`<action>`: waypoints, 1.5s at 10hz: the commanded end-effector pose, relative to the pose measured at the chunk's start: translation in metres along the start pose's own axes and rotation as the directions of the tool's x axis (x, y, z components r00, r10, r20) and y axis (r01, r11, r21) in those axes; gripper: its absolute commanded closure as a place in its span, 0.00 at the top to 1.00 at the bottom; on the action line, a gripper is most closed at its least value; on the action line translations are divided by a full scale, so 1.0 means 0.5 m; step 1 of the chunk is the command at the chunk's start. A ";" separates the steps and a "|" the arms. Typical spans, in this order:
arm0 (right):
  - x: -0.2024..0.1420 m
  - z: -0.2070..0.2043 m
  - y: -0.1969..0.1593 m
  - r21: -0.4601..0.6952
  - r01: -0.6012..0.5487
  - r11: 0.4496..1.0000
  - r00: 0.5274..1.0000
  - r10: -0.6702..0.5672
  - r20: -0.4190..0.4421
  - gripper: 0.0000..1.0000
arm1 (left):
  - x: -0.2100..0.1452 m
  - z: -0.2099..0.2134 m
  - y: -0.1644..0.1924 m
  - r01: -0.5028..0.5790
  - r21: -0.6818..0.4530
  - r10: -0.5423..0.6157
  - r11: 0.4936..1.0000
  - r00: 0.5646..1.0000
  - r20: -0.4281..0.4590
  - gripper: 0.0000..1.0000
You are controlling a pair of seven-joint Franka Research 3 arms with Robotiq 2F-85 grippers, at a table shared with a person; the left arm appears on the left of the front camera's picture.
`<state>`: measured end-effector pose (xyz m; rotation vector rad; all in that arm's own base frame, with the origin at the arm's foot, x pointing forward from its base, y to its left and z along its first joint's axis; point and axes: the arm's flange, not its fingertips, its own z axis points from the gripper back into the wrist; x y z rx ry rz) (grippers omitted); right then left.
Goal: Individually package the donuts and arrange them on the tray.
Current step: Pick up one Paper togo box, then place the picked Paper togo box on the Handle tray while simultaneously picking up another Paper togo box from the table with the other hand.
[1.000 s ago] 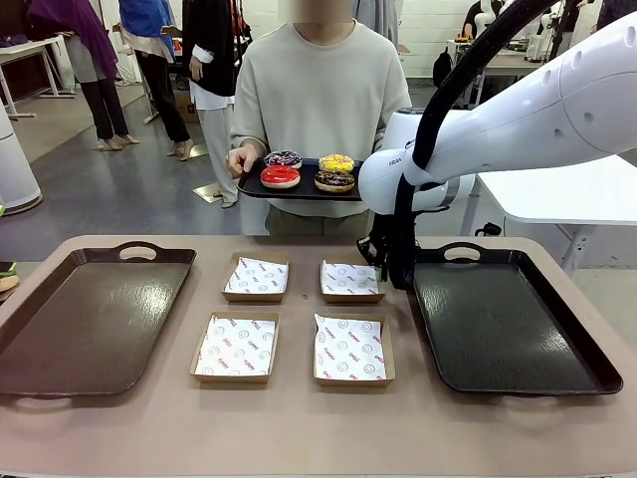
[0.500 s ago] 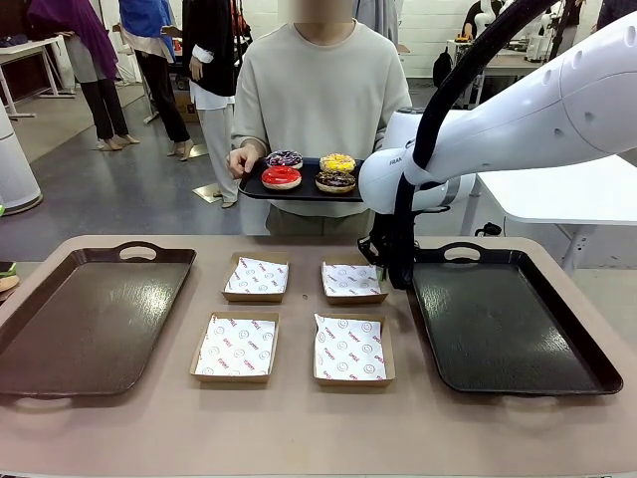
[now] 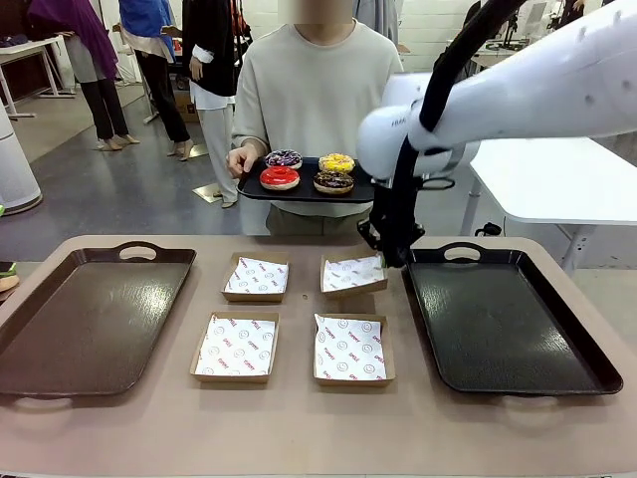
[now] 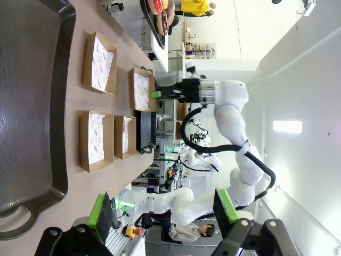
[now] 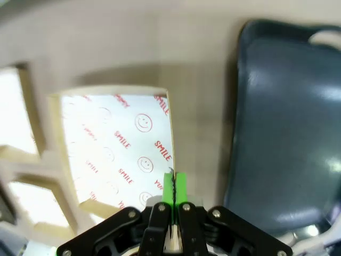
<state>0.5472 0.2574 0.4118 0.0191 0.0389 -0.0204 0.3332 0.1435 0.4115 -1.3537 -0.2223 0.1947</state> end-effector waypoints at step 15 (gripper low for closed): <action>0.003 0.258 0.020 -0.015 -0.026 1.000 0.998 0.026 0.063 0.00 | -0.001 0.004 -0.003 0.011 -0.020 -0.011 1.000 1.000 0.008 1.00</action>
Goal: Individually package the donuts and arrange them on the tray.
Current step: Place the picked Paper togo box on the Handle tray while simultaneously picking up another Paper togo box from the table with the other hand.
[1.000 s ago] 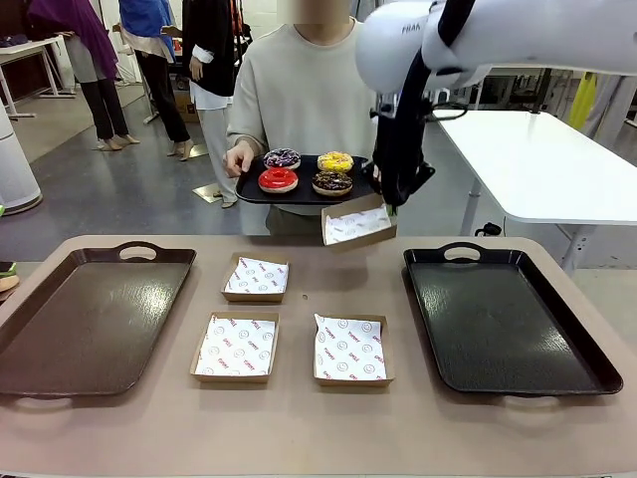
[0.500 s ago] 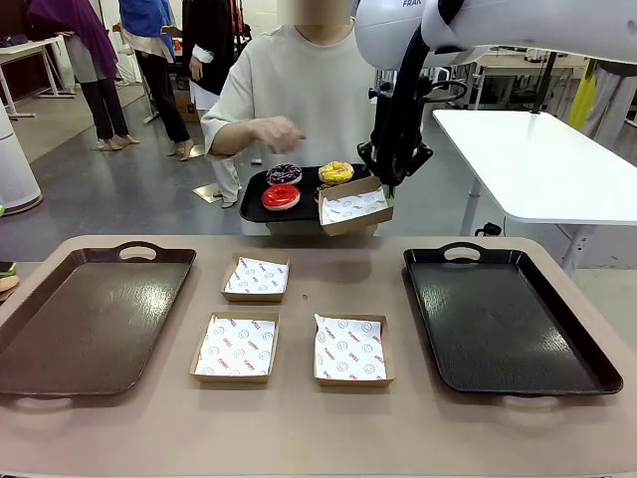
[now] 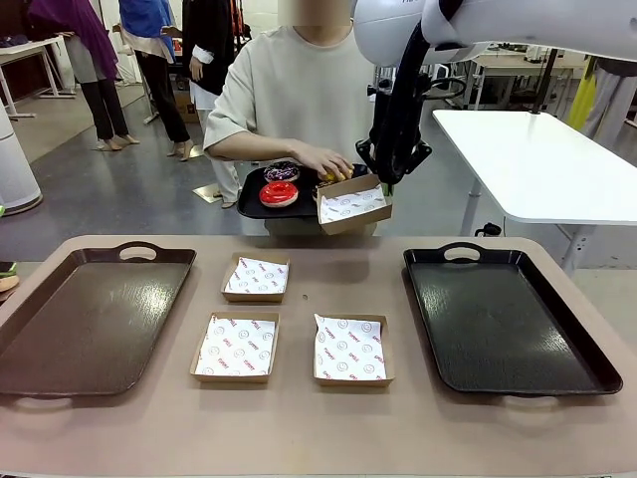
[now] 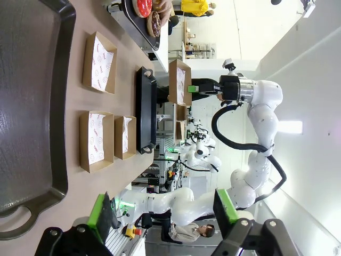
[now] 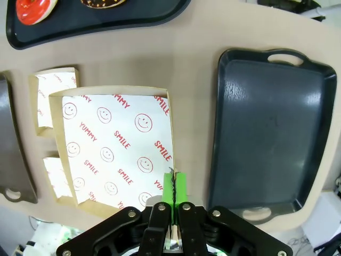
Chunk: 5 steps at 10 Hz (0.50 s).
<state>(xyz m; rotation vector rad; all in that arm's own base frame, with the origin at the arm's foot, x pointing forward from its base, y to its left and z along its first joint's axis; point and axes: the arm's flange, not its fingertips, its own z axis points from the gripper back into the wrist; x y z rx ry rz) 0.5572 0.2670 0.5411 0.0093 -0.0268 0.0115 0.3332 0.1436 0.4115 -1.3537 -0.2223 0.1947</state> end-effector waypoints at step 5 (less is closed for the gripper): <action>-0.007 -0.001 -0.004 -0.005 0.006 1.000 1.000 -0.006 -0.002 0.00 | -0.001 0.004 -0.003 0.011 -0.020 -0.011 1.000 1.000 0.008 1.00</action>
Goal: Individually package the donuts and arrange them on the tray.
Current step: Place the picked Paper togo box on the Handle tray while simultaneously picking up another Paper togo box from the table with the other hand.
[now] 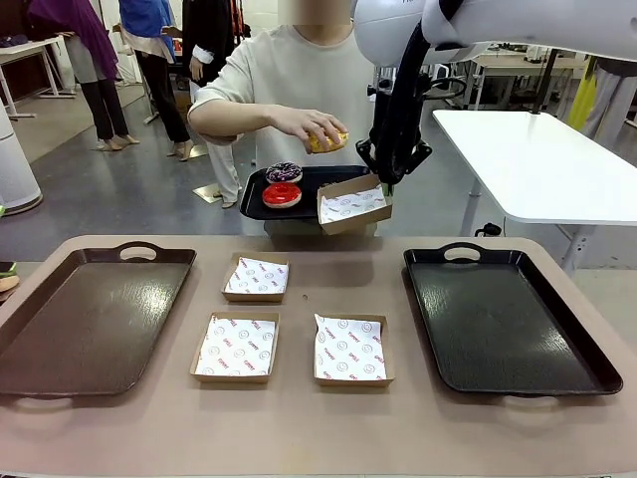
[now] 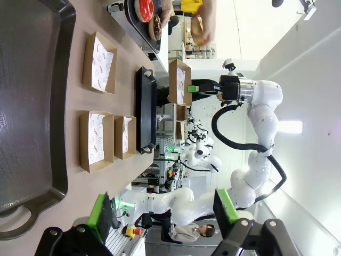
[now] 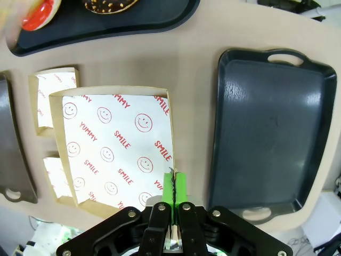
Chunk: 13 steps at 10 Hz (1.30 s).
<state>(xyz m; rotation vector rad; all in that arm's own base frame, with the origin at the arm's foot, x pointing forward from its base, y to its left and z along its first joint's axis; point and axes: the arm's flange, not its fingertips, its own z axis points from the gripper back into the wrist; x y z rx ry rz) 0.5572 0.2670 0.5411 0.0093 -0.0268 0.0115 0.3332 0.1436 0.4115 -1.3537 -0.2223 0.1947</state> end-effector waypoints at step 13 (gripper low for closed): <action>-0.007 -0.001 -0.004 -0.005 0.006 1.000 1.000 -0.006 -0.002 0.00 | -0.001 0.004 -0.003 0.011 -0.020 -0.011 1.000 1.000 0.008 1.00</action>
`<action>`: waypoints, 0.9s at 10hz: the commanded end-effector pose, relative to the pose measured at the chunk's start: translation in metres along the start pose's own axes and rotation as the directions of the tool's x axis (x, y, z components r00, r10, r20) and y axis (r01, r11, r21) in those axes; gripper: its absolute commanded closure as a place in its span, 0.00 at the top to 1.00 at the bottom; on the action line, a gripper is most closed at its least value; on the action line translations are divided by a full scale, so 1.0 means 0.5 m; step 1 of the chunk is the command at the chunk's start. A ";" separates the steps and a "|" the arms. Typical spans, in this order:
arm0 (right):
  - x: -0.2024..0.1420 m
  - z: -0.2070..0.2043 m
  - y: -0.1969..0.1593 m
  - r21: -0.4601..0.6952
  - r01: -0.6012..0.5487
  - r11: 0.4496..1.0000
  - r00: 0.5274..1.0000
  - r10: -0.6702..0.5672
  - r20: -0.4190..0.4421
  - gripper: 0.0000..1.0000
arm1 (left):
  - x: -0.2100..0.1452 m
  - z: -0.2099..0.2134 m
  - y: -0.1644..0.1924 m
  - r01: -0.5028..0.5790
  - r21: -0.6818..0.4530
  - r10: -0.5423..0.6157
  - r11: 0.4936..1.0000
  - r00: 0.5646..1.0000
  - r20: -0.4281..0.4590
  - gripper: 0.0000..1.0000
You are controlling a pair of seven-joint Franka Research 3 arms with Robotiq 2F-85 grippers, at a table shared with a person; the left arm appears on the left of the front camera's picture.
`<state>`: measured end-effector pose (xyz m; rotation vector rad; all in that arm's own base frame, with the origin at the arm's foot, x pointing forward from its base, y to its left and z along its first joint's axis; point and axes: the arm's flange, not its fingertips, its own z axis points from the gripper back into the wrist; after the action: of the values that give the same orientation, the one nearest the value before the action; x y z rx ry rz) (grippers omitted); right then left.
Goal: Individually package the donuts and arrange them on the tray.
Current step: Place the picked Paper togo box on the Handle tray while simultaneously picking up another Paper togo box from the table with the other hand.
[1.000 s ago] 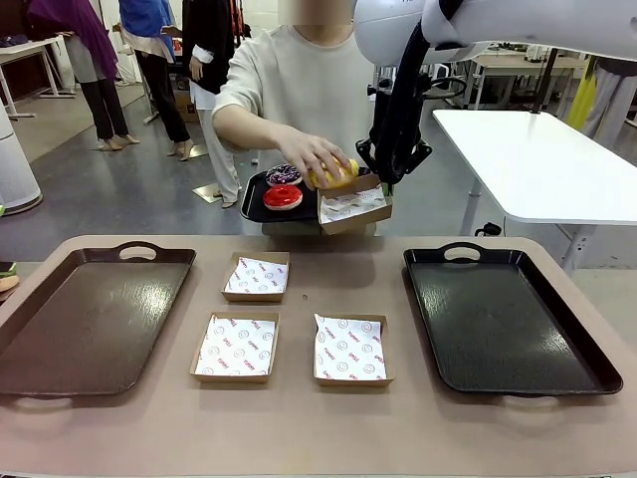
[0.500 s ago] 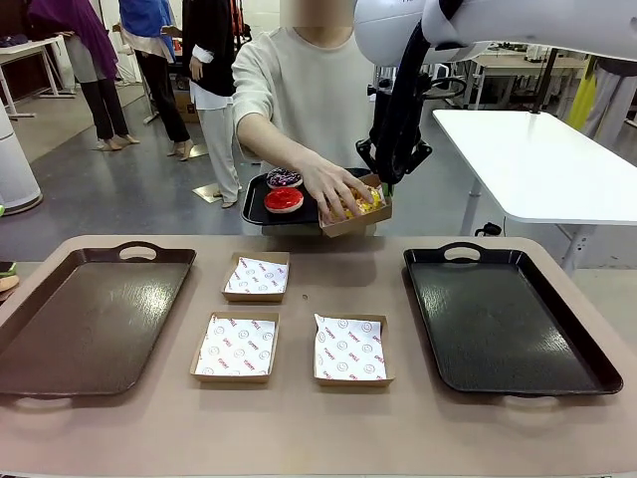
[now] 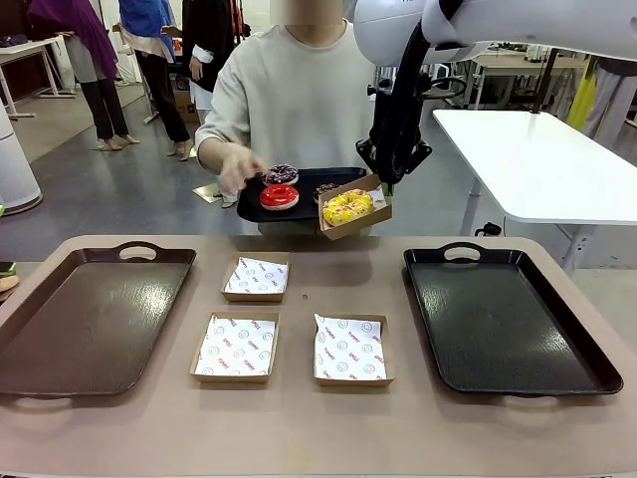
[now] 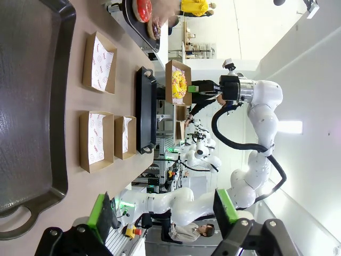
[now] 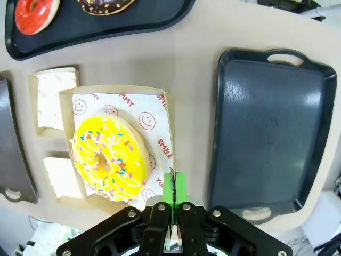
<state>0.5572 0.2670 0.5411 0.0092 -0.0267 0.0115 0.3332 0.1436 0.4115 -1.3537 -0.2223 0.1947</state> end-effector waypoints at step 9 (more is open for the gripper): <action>-0.066 0.017 -0.313 -0.020 0.056 0.998 0.998 -0.055 0.042 0.01 | 0.139 -0.222 -0.189 0.186 0.427 -0.125 0.885 0.978 -0.167 1.00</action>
<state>0.5424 0.1239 0.5603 -0.0235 -0.0468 -0.0515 0.4197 0.0476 0.4822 -0.9815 -0.2081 0.0311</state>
